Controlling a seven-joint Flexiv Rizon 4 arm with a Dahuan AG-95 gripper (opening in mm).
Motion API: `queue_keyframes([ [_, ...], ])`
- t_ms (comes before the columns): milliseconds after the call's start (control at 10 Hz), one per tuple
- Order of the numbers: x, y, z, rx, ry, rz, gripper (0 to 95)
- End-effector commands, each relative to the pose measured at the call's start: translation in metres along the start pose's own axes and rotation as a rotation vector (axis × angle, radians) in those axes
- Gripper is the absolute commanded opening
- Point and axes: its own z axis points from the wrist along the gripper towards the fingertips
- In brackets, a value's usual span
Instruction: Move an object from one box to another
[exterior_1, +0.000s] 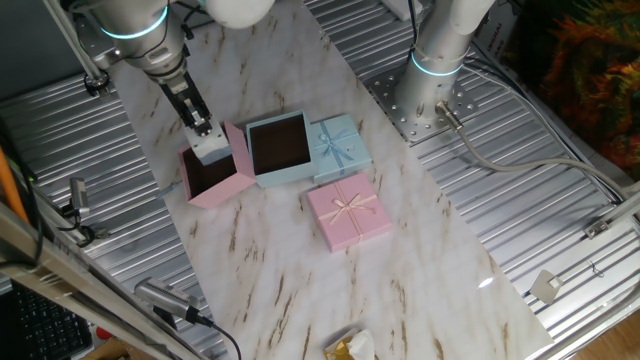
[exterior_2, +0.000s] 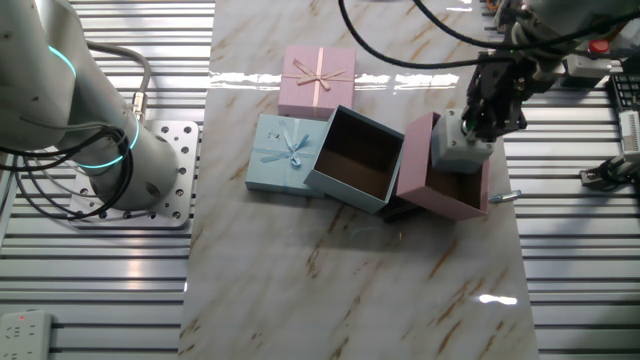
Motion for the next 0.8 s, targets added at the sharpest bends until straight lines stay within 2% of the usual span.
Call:
queue_keyframes([
  [100,0.006,0.004,-0.006,0.003,0.006,0.007,0.0],
  [500,0.019,0.013,-0.018,0.003,0.009,0.031,0.0],
  [800,0.034,0.023,-0.028,-0.001,0.012,0.071,0.0],
])
